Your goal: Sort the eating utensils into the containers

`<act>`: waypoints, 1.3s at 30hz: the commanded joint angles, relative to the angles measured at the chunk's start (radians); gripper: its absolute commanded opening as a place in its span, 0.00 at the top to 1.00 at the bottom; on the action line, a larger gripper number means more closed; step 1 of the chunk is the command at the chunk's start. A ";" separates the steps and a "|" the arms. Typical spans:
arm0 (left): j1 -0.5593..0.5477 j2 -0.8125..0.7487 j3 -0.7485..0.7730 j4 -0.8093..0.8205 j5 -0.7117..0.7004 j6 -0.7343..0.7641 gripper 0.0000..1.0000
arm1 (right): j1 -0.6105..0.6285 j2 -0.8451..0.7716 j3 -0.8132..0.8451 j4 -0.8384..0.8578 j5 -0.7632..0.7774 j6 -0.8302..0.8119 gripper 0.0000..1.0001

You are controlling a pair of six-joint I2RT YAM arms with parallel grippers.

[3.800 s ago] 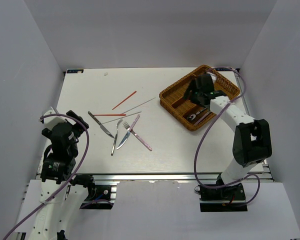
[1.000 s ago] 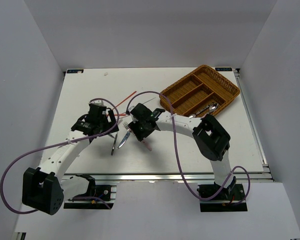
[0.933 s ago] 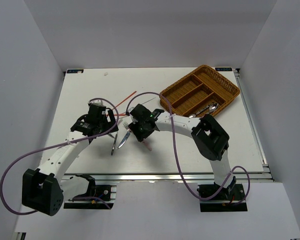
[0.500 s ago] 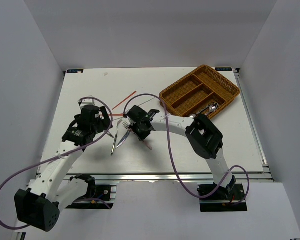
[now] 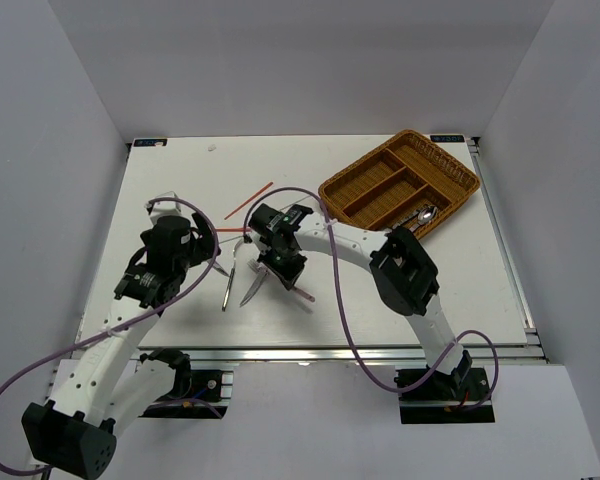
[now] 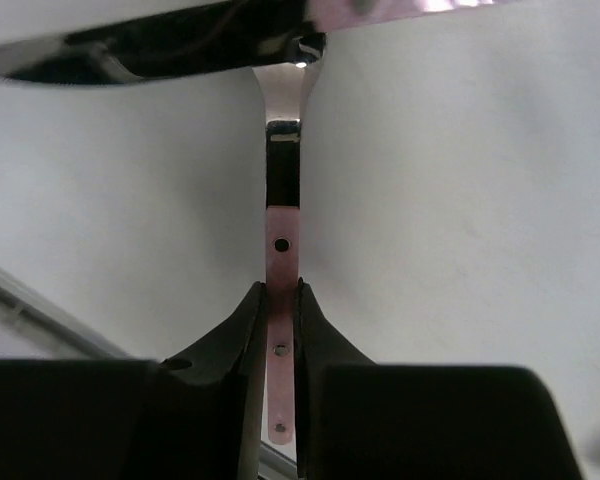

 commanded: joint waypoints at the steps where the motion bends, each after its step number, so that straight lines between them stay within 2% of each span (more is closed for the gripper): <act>1: -0.006 -0.033 -0.009 0.024 0.015 0.005 0.02 | -0.004 -0.051 0.021 0.015 -0.306 -0.086 1.00; 3: -0.006 -0.037 -0.010 0.025 0.018 0.004 0.02 | -0.018 -0.071 0.000 0.079 -0.491 -0.092 1.00; 14: -0.006 -0.051 -0.010 0.019 0.004 0.001 0.02 | -0.123 -0.108 -0.008 0.253 -0.946 0.075 1.00; 17: -0.006 -0.054 -0.010 0.019 -0.001 -0.001 0.02 | -0.133 -0.164 -0.127 0.450 -1.115 0.177 1.00; 18: -0.006 -0.054 -0.010 0.019 -0.002 -0.001 0.02 | -0.136 -0.184 -0.219 0.551 -1.211 0.237 1.00; 19: -0.006 -0.054 -0.010 0.018 -0.004 -0.001 0.02 | -0.135 -0.219 -0.261 0.772 -1.245 0.386 1.00; 20: -0.006 -0.053 -0.010 0.018 -0.004 -0.002 0.02 | -0.135 -0.232 -0.301 0.896 -1.273 0.476 1.00; 21: -0.006 -0.051 -0.007 0.018 -0.008 -0.002 0.02 | -0.135 -0.255 -0.369 1.168 -1.320 0.677 1.00; 22: -0.006 -0.050 -0.007 0.016 -0.010 -0.004 0.02 | -0.135 -0.262 -0.397 1.305 -1.330 0.782 1.00; 24: -0.005 -0.051 -0.007 0.013 -0.016 -0.005 0.02 | -0.135 -0.264 -0.430 1.553 -1.352 0.977 1.00; 25: -0.006 -0.053 -0.007 0.013 -0.019 -0.007 0.02 | -0.136 -0.253 -0.436 1.783 -1.355 1.171 1.00; 27: -0.005 -0.056 -0.007 0.012 -0.024 -0.009 0.02 | -0.144 -0.232 -0.427 2.028 -1.352 1.381 1.00; 28: -0.005 -0.057 -0.007 0.012 -0.027 -0.010 0.02 | -0.152 -0.201 -0.402 2.231 -1.344 1.479 1.00; 29: -0.005 -0.059 -0.007 0.010 -0.030 -0.010 0.02 | -0.167 -0.186 -0.390 2.311 -1.317 1.642 1.00; 30: -0.006 -0.060 -0.007 0.009 -0.031 -0.012 0.02 | -0.207 -0.162 -0.385 2.365 -1.300 1.697 1.00; 32: -0.006 -0.067 -0.007 0.009 -0.036 -0.013 0.02 | -0.257 -0.157 -0.405 2.347 -1.240 1.716 1.00; 34: -0.005 -0.073 -0.010 0.010 -0.036 -0.013 0.02 | -0.328 -0.178 -0.425 2.223 -1.220 1.614 1.00; 35: -0.005 -0.074 -0.010 0.010 -0.037 -0.013 0.02 | -0.346 -0.193 -0.425 1.992 -1.197 1.531 1.00; 36: -0.005 -0.076 -0.010 0.010 -0.037 -0.013 0.02 | -0.377 -0.228 -0.409 1.832 -1.181 1.310 1.00; 37: -0.006 -0.074 -0.010 0.012 -0.037 -0.013 0.02 | -0.392 -0.247 -0.383 1.648 -1.152 1.174 1.00; 38: -0.006 -0.074 -0.010 0.010 -0.036 -0.013 0.02 | -0.406 -0.259 -0.284 1.228 -1.040 1.027 1.00; 39: -0.005 -0.071 -0.009 0.010 -0.036 -0.013 0.02 | -0.432 -0.262 -0.219 1.039 -0.961 0.775 1.00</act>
